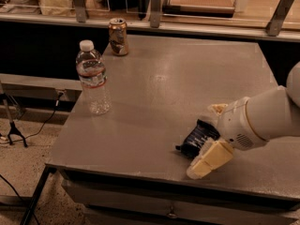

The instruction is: Move rxbar blueberry near water bottle

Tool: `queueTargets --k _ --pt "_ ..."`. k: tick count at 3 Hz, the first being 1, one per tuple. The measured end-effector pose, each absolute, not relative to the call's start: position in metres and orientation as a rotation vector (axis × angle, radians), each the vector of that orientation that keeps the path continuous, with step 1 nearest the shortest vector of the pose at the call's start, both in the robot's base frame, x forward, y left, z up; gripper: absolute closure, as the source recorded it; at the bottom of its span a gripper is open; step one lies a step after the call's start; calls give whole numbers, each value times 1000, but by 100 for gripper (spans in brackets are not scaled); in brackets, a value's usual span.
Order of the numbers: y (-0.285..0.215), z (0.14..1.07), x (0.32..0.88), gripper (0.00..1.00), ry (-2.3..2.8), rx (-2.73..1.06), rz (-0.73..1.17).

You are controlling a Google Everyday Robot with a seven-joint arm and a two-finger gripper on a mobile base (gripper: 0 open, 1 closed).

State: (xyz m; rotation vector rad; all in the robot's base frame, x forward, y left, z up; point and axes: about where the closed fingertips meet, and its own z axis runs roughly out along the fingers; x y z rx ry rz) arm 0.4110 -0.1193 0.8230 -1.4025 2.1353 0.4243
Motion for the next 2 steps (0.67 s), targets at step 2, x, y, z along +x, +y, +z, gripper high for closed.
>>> queueTargets --k 2 --pt "-117 816 413 14 2174 -1411 402"
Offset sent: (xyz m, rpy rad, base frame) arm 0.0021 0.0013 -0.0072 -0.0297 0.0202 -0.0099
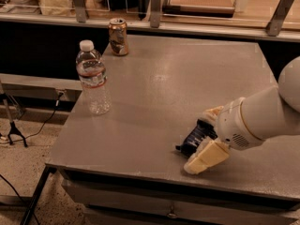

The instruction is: Move rxbar blueberry near water bottle

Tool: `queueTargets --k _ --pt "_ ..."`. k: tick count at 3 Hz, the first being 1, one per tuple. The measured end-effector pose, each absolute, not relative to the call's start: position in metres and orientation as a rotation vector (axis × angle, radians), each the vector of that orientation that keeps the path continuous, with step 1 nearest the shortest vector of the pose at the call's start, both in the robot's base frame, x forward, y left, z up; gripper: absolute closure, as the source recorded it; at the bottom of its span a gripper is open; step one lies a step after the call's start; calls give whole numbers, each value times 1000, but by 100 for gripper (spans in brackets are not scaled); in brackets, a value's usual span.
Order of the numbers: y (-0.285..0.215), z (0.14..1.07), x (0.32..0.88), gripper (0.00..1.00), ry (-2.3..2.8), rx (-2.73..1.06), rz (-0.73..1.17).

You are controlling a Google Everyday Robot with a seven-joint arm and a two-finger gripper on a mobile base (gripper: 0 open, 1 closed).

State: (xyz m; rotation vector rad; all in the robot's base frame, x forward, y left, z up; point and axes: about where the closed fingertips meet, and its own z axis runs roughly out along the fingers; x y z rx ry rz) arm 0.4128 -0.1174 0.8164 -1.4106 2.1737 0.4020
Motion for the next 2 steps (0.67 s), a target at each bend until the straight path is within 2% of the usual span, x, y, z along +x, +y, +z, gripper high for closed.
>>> queueTargets --k 2 --pt "-116 818 412 61 2170 -1415 397"
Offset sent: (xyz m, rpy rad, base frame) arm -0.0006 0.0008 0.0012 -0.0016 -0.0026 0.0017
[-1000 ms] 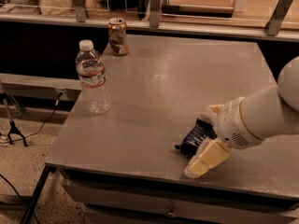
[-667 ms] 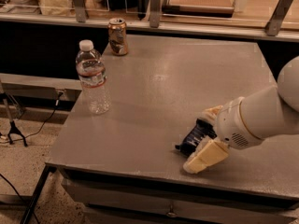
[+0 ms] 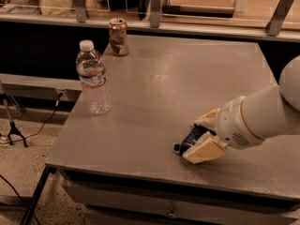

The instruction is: Move rxbar blueberry near water bottle

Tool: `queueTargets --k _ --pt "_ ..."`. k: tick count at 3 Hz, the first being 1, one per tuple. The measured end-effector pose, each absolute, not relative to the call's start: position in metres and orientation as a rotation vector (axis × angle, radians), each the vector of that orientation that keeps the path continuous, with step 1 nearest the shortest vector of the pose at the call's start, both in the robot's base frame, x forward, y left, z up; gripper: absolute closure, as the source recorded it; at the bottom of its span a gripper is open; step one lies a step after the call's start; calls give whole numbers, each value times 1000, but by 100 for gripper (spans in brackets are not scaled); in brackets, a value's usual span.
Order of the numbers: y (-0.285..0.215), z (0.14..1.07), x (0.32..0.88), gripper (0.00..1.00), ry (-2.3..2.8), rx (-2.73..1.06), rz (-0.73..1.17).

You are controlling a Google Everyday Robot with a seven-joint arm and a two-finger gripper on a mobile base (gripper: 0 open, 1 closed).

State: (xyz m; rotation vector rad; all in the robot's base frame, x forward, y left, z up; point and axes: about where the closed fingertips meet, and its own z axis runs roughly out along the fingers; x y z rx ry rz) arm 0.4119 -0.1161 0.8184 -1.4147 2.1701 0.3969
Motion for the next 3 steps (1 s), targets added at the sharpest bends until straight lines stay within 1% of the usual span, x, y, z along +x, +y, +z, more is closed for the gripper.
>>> queueTargets --k 1,2,3 --pt "-116 821 412 84 2170 -1415 397" --pt "-116 821 412 100 2170 -1415 397" --pt "-116 822 412 100 2167 -1417 410"
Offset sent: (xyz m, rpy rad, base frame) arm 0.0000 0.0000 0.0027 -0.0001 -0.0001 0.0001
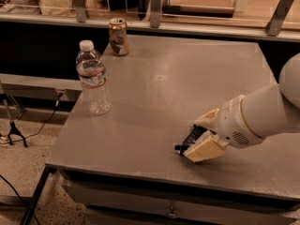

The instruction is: Move rxbar blueberry near water bottle

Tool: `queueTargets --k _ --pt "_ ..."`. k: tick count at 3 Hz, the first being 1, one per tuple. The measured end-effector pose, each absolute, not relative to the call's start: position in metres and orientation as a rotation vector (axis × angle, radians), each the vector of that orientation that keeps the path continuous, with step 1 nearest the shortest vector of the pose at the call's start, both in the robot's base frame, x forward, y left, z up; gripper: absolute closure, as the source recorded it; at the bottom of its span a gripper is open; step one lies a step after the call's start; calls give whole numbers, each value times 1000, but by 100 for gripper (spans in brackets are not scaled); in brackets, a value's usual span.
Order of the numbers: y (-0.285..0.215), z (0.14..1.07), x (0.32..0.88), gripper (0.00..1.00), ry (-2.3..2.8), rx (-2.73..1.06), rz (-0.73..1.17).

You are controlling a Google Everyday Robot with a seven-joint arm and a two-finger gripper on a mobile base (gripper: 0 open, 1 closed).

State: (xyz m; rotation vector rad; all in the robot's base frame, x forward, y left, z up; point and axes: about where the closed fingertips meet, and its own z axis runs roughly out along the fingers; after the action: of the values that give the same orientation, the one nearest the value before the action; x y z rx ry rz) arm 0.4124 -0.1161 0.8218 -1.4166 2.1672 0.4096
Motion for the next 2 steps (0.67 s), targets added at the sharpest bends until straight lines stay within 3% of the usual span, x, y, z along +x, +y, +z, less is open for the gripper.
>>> queueTargets --k 2 --pt "-120 844 439 100 2063 -1398 487"
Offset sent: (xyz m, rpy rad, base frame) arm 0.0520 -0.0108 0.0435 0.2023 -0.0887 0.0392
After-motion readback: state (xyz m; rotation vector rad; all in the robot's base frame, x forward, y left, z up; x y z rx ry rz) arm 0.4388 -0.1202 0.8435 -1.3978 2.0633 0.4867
